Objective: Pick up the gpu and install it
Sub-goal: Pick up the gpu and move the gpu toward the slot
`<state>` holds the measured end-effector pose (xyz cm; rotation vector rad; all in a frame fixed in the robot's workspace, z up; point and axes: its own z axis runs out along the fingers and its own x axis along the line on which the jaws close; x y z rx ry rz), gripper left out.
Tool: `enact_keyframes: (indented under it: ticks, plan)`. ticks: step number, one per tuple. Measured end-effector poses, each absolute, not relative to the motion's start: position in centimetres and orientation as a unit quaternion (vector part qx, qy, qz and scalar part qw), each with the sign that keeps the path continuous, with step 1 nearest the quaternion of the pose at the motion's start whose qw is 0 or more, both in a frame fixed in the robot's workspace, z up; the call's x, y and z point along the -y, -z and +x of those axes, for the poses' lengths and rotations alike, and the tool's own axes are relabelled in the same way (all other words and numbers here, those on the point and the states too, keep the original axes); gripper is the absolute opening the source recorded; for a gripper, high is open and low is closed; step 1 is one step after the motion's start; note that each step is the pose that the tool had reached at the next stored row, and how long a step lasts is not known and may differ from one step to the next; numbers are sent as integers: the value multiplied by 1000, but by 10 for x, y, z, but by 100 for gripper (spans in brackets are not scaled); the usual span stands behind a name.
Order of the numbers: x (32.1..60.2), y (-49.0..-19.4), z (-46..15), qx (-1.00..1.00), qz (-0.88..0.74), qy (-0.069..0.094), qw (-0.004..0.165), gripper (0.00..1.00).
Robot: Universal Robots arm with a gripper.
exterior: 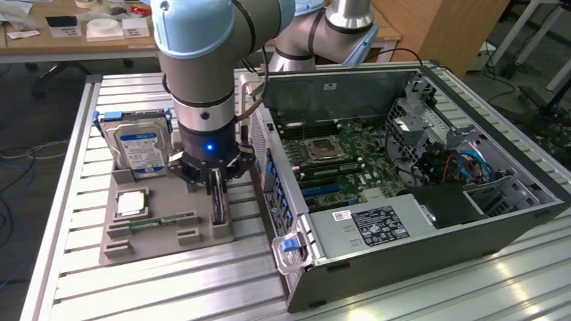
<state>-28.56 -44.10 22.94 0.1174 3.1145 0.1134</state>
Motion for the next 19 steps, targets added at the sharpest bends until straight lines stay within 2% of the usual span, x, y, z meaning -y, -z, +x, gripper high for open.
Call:
enact_keyframes:
  ticks: [19]
  plan:
    - [440,-229,-287,-999,38,-37,11,33]
